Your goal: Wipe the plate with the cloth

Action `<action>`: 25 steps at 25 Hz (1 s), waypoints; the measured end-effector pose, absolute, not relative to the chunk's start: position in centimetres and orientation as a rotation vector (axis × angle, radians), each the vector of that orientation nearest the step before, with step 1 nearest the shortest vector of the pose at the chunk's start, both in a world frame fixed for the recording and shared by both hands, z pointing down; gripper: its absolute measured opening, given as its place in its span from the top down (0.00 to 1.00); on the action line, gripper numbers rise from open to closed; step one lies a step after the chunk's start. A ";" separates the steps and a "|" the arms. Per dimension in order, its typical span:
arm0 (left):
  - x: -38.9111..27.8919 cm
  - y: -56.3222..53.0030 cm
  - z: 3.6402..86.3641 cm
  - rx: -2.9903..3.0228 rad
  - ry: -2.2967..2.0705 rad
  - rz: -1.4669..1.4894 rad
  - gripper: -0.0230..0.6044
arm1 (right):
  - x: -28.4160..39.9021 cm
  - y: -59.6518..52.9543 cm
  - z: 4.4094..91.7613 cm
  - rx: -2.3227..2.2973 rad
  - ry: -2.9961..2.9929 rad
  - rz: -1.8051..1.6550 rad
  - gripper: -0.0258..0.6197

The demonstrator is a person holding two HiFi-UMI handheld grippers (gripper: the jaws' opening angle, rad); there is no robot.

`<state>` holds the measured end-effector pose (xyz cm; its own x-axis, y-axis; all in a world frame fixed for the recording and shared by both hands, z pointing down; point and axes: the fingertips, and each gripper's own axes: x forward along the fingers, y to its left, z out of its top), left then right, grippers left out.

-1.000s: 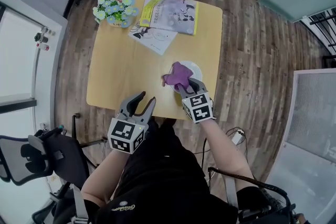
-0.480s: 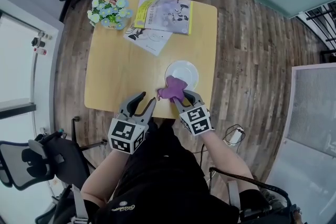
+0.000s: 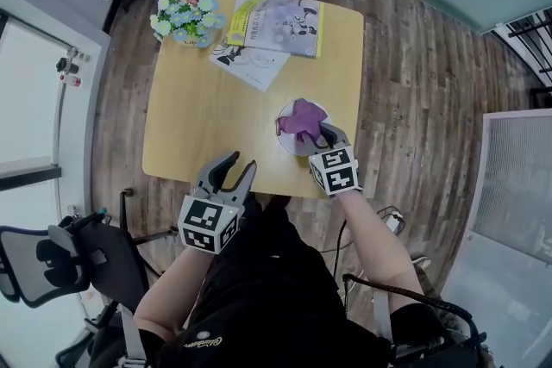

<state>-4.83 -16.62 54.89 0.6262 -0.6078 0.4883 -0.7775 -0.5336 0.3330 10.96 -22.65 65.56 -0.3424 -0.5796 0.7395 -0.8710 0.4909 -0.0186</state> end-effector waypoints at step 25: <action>-3.3 -16.8 54.8 2.355 -1.035 0.445 0.73 | 9.7 -15.7 65.2 1.087 -2.102 0.606 0.79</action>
